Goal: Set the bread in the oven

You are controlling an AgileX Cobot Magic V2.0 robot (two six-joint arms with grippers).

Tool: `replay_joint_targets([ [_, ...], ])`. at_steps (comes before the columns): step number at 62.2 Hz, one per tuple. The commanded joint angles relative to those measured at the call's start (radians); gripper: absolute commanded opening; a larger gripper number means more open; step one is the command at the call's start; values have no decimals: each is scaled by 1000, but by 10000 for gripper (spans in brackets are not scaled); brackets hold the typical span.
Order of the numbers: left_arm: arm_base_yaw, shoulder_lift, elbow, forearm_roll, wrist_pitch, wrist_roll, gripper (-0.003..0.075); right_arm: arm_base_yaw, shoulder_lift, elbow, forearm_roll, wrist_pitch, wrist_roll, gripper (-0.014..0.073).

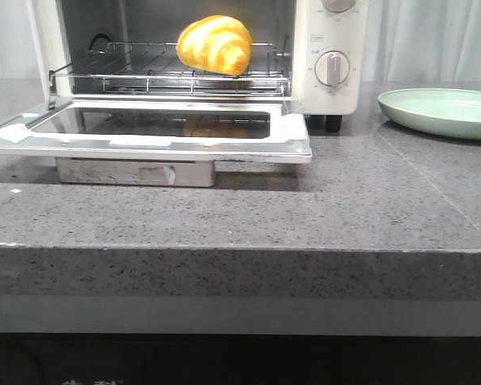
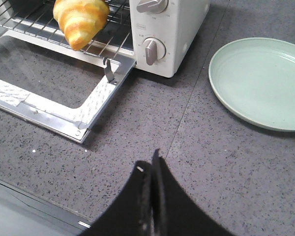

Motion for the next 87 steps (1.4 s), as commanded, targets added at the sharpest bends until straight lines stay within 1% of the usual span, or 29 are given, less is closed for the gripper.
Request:
replay_joint_targets([
  [1, 3, -23, 24, 10, -95, 3, -18, -6, -3, -22, -12, -73, -8, -121],
  [11, 3, -22, 24, 20, -103, 16, -18, -6, -3, -22, -12, -73, -8, -121],
  [16, 3, -22, 24, 20, -107, 118, -18, -6, -3, -22, -12, -73, -8, -121],
  [20, 3, -22, 24, 20, -112, 157, -18, -6, -3, -22, -12, -73, -8, -121],
  [32, 3, -22, 24, 20, -95, 157, -18, -6, -3, -22, -12, -73, -8, -121],
  [87, 3, -22, 24, 13, -103, 154, -18, -9, -13, -12, -16, -80, -8, -121],
])
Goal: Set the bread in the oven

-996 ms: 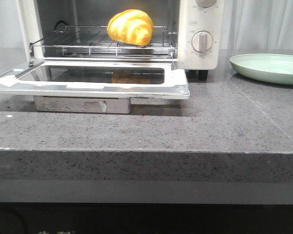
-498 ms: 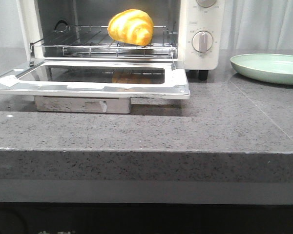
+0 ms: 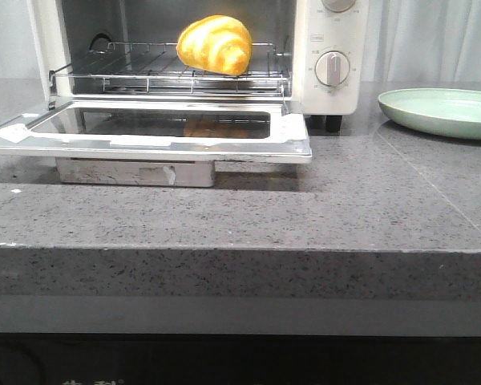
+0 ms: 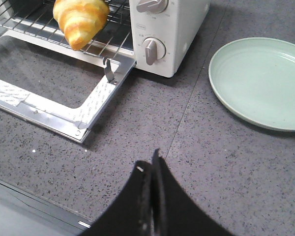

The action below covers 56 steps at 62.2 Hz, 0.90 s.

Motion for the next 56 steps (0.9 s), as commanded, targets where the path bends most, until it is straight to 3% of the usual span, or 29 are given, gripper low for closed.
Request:
replay_joint_targets([
  [1, 3, -22, 24, -9, -79, -1, -18, -15, -19, -8, -22, -82, -8, -121],
  [17, 3, -22, 24, -9, -79, -1, -18, -293, -265, 298, 40, -339, -8, -121],
  [28, 3, -22, 24, -9, -79, -1, -18, -416, -479, 544, 40, -520, -8, -121],
  [42, 3, -22, 24, -9, -79, -1, -18, -491, -691, 809, 79, -711, -8, -121],
  [56, 3, -20, 24, -9, -79, -1, -18, -509, -751, 878, 90, -722, -8, -121],
])
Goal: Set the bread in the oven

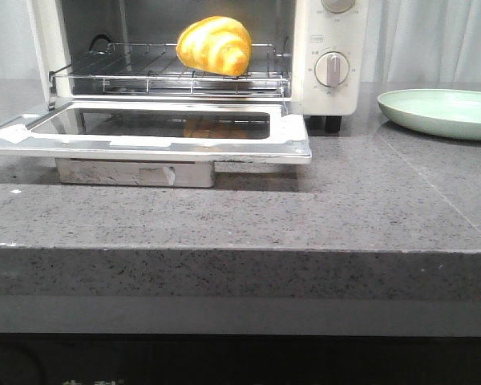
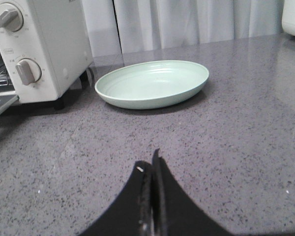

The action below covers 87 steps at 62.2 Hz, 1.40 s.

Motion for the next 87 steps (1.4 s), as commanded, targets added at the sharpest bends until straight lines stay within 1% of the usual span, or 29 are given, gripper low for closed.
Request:
replay_joint_targets([
  [1, 3, -20, 24, -7, -79, -1, -18, -6, -23, 5, 4, -98, -8, -121],
  [27, 3, -20, 24, -7, -79, -1, -18, -6, -19, 5, 16, -101, -17, -121],
  [31, 3, -20, 24, -7, -79, -1, -18, -6, -20, 5, 65, -92, -79, -121],
  [35, 3, -20, 24, -7, -79, -1, -18, -6, -20, 5, 134, -92, -196, -121],
  [37, 3, -20, 24, -7, -79, -1, -18, -6, -20, 5, 194, -86, -273, -121],
  [42, 3, -20, 24, -7, -79, -1, -18, -6, -21, 5, 231, -96, -341, -121],
  [54, 3, -20, 24, -7, -79, -1, -18, -8, -22, 5, 227, -98, -342, -121],
  [66, 3, -20, 24, -7, -79, -1, -18, -48, -22, 5, 226, -98, -342, -121],
  [87, 3, -20, 24, -7, -79, -1, -18, -44, -22, 5, 224, -97, -340, -121],
])
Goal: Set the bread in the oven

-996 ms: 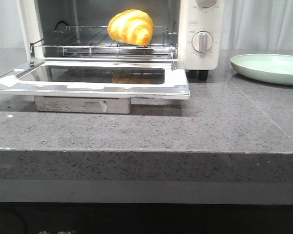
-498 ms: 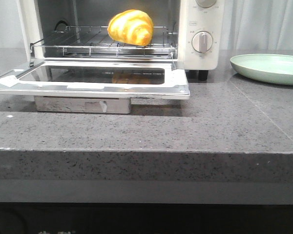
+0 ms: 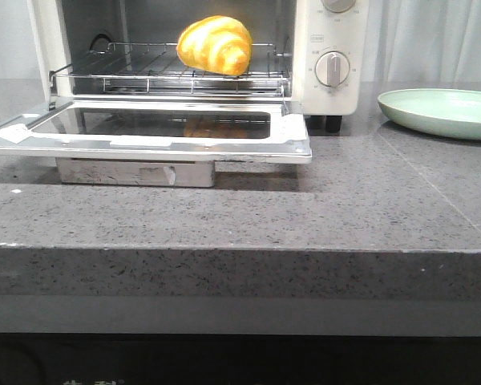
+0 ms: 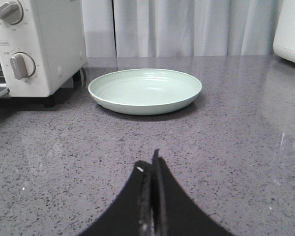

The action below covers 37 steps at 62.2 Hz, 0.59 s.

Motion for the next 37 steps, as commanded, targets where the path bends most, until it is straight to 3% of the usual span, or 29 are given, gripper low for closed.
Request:
replay_joint_targets([
  [1, 3, -20, 24, -7, -79, -1, -18, -2, -22, 4, 0, -86, -10, -121],
  [37, 3, -20, 24, -7, -79, -1, -18, -2, -22, 4, -1, -80, 1, -121],
])
